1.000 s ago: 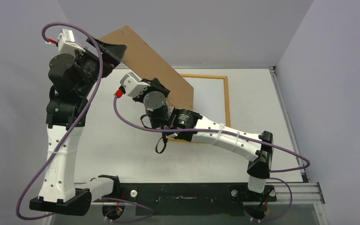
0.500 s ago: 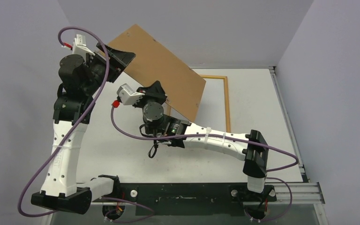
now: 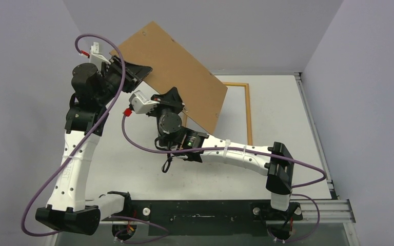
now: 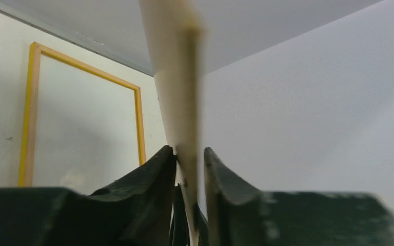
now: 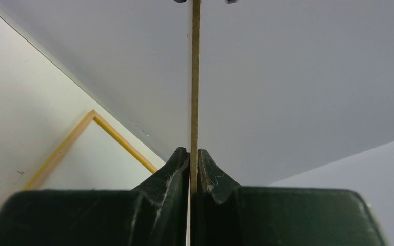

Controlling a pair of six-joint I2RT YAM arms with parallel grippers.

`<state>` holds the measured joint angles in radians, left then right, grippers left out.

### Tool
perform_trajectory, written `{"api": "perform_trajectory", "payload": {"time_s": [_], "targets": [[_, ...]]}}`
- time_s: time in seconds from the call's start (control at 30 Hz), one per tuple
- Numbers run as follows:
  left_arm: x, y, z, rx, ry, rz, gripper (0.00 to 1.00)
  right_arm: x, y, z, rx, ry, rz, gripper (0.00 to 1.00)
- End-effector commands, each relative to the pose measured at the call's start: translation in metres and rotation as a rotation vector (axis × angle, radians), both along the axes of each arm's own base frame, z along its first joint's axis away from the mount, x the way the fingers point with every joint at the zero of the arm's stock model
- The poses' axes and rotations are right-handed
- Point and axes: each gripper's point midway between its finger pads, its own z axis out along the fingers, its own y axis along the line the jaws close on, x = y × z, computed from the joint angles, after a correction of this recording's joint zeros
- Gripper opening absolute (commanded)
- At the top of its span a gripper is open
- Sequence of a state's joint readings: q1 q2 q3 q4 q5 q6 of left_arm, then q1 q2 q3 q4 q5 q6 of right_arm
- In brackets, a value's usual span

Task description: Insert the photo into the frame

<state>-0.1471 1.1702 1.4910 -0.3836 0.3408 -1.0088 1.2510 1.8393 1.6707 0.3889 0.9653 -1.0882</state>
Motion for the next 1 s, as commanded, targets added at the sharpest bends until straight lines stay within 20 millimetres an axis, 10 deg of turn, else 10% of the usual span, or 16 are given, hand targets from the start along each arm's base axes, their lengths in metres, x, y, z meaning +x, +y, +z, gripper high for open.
{"api": "perform_trajectory", "payload": {"time_s": [0.0, 0.1, 0.3, 0.67, 0.97], "targets": [[-0.011, 0.000, 0.027, -0.017, -0.108, -0.013, 0.20, -0.008, -0.030, 0.052, 0.148, -0.056, -0.008, 0.00], [-0.009, 0.002, 0.025, -0.010, -0.109, -0.003, 0.02, -0.008, -0.030, 0.050, 0.146, -0.052, -0.010, 0.00], [-0.004, 0.005, 0.024, 0.011, -0.118, 0.016, 0.00, -0.009, -0.033, 0.049, 0.150, -0.051, -0.014, 0.00], [0.017, 0.029, 0.075, 0.111, -0.308, 0.170, 0.00, -0.011, -0.026, 0.012, 0.120, 0.037, 0.114, 0.82], [0.050, 0.050, 0.095, 0.143, -0.393, 0.291, 0.00, -0.041, -0.001, -0.022, 0.088, 0.199, 0.383, 0.91]]}}
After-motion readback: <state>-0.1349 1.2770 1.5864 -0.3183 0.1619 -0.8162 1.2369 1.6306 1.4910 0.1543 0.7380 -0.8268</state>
